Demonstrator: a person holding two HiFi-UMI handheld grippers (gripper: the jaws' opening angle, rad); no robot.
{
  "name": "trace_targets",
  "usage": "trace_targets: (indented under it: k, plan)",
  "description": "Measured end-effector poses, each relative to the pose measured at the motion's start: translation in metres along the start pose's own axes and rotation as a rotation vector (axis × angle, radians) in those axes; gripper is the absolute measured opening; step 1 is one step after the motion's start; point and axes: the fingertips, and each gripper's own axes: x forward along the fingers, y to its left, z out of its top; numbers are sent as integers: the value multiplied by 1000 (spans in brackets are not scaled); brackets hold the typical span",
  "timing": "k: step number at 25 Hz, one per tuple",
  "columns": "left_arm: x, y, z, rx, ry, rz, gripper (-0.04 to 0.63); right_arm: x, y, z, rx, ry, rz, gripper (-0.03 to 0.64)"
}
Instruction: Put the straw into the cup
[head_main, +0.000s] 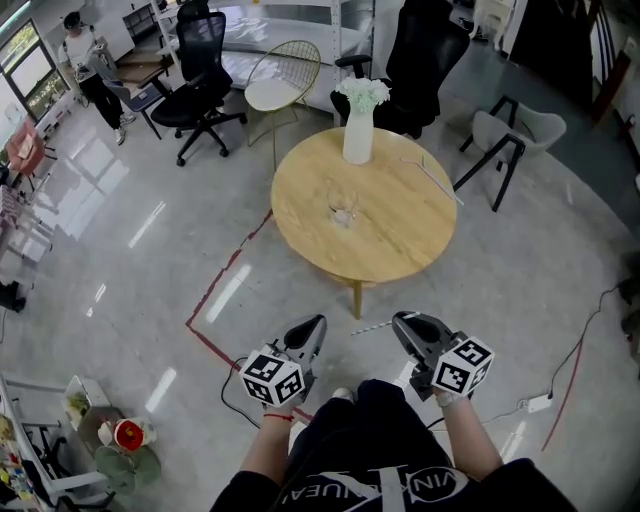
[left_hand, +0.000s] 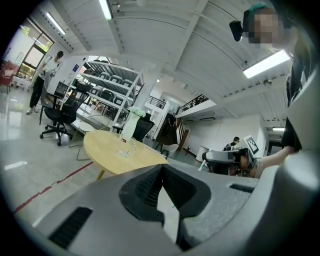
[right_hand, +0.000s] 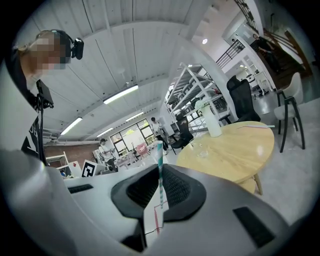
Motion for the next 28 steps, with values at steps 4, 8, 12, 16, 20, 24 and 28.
trace_targets:
  k: [4,8,12,16,20,24,28]
  plan:
    - [5,8,3,-11,-9,13,6,13,-5,8,-7,3,19,21]
    - [12,21,6,-20,-6,31,6,32,-12,17,-10,7,44,21]
    - [23,41,20,-16,-1,51,6,59,-26,33,-8,8,67,21]
    - [43,69,35,-15,-1,73,6,90,-41,58,-18,-4,101,21]
    - [71,89,48,-24,-3,80,6,112,-63,78,-24,2,117,21]
    - [103,104,63,-28,-5,79,6,133,-90,103,-23,-1,129,21]
    - [123,119,80,-36,-8,100,6,154,-105,128,-24,-7,158,21]
